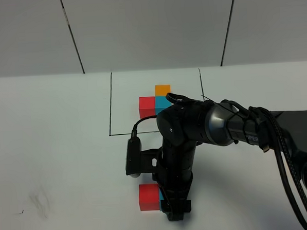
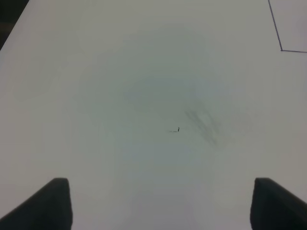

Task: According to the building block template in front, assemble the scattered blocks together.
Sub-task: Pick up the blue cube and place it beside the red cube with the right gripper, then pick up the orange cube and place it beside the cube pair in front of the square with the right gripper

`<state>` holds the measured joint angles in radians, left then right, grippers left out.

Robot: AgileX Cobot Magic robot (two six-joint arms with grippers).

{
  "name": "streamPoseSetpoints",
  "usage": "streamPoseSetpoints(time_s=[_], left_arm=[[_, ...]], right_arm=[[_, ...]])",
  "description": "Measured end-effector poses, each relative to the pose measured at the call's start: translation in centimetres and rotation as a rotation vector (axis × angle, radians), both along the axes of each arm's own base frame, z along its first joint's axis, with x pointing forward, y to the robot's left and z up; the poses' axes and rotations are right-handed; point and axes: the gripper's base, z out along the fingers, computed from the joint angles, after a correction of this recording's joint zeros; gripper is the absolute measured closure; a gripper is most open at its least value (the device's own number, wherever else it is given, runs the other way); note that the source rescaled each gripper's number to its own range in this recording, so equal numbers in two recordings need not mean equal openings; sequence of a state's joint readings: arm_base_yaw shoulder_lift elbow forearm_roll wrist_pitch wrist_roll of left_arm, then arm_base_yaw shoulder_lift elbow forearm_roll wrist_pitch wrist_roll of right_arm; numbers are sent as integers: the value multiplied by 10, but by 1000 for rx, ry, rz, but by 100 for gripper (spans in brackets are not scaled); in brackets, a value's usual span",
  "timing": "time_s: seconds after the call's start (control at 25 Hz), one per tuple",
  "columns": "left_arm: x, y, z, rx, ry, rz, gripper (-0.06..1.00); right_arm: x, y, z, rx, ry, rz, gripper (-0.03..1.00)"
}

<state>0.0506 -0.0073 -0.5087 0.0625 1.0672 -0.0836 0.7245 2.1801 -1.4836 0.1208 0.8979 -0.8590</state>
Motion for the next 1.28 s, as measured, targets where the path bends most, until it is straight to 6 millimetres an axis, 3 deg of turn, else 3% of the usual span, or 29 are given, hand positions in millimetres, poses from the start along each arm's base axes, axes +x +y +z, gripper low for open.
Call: streamPoseSetpoints(time_s=[0.16,0.4,0.6,0.84,1.04,1.28], left_arm=[[0,0,0,0,0,0,-4],[0,0,0,0,0,0,-4],[0,0,0,0,0,0,-4],[0,0,0,0,0,0,-4],[0,0,0,0,0,0,-4],[0,0,0,0,0,0,-4]], right_arm=[[3,-6,29,-18,-80,-69,26],[3,-30,73,-142,-197,-338,26],[12,-66,97,-283,-316,-727,26],[28,-111,123,-229,-342,-1023,26],[8,-155,145,-160,-338,-1168,26],[-28,-215,163,97,-383,-1384,26]])
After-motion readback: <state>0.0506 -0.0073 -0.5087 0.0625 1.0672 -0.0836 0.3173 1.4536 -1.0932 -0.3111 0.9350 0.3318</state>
